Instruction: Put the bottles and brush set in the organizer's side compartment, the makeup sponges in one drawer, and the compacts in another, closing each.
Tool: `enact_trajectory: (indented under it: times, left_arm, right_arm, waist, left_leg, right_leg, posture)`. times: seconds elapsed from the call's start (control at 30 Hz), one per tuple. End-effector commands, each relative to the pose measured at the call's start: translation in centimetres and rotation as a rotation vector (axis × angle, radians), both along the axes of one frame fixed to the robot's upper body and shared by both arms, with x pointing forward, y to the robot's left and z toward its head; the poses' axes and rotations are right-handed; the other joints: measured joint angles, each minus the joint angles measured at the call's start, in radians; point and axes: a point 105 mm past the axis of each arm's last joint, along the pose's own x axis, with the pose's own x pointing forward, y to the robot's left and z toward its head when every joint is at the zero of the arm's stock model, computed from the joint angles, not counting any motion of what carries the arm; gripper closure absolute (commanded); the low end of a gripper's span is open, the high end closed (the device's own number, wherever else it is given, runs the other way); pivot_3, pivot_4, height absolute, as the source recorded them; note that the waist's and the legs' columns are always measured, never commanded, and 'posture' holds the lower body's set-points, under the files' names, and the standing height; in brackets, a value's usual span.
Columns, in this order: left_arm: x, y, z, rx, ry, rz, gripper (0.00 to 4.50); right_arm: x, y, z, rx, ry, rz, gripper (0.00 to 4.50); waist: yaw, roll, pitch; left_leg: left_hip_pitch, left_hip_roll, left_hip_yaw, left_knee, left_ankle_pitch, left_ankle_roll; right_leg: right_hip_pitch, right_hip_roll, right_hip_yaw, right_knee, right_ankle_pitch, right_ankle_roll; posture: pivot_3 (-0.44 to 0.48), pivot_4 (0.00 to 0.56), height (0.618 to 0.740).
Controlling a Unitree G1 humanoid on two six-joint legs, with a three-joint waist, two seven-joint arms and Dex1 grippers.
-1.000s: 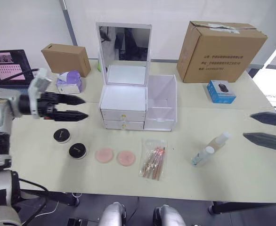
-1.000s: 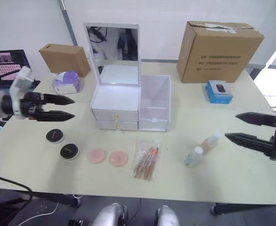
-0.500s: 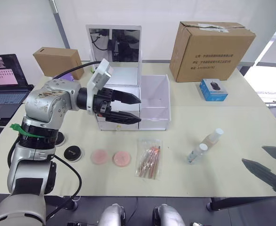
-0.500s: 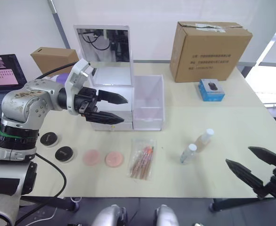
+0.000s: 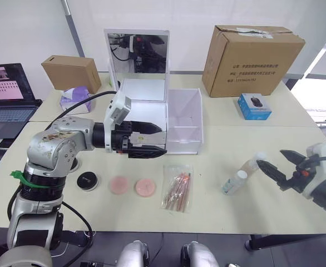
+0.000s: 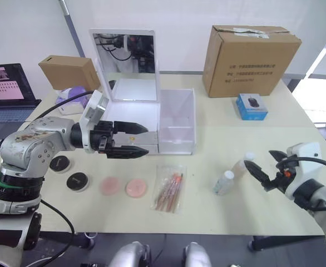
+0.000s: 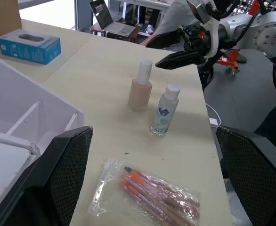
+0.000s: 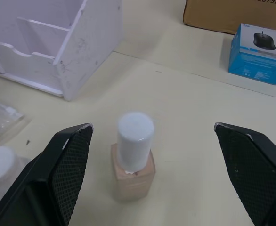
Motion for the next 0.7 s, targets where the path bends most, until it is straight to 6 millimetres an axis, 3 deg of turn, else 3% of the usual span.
enact_trajectory:
  times: [0.03, 0.23, 0.33, 0.6, 0.63, 0.7]
  left_arm:
    - [-0.5, 0.3, 1.4, -0.017, -0.057, 0.010, 0.01]
    - [-0.7, 0.5, 1.2, -0.006, -0.070, 0.033, 0.01]
    - [-0.7, 0.5, 1.2, 0.001, -0.078, 0.043, 0.00]
    - [-0.6, 0.7, 1.7, -0.006, -0.101, 0.046, 0.00]
    - [-0.5, 0.7, 1.7, -0.006, -0.101, 0.046, 0.00]
    - [-0.5, 0.7, 1.5, -0.003, -0.102, 0.045, 0.00]
  right_arm:
    - [0.6, 0.4, 0.3, -0.015, -0.036, 0.025, 0.00]
    - [1.3, 1.1, -0.8, -0.006, -0.016, 0.069, 0.00]
    - [1.4, 1.7, -1.2, 0.000, -0.011, 0.095, 0.60]
    - [1.7, 2.0, -1.3, 0.029, -0.021, 0.105, 3.31]
    - [1.7, 2.1, -1.3, 0.032, -0.025, 0.109, 3.53]
    - [1.8, 2.4, -0.9, 0.043, -0.045, 0.120, 3.52]
  waist:
    - [-0.001, 0.000, 0.000]
    - [-0.002, 0.000, 0.000]
    - [-0.002, 0.000, 0.000]
    - [-0.002, 0.000, 0.000]
    - [-0.002, 0.000, 0.000]
    - [-0.003, 0.000, 0.000]
  left_leg:
    - [0.000, 0.000, 0.000, 0.000, 0.000, 0.000]
    - [0.000, 0.000, 0.000, 0.000, 0.000, 0.000]
    - [0.000, 0.000, 0.000, 0.000, 0.000, 0.000]
    - [0.000, 0.000, 0.000, 0.000, 0.000, 0.000]
    - [0.000, 0.000, 0.000, 0.000, 0.000, 0.000]
    - [0.000, 0.000, 0.000, 0.000, 0.000, 0.000]
  right_leg:
    - [0.000, 0.000, 0.000, 0.000, 0.000, 0.000]
    - [0.000, 0.000, 0.000, 0.000, 0.000, 0.000]
    - [0.000, 0.000, 0.000, 0.000, 0.000, 0.000]
    - [0.000, 0.000, 0.000, 0.000, 0.000, 0.000]
    - [0.000, 0.000, 0.000, 0.000, 0.000, 0.000]
    - [0.000, 0.000, 0.000, 0.000, 0.000, 0.000]
  posture:
    - [0.000, 0.150, 0.731]
    - [0.000, 0.150, 0.731]
    - [0.000, 0.150, 0.731]
    - [0.000, 0.150, 0.731]
    - [0.000, 0.150, 0.731]
    - [0.000, 0.150, 0.731]
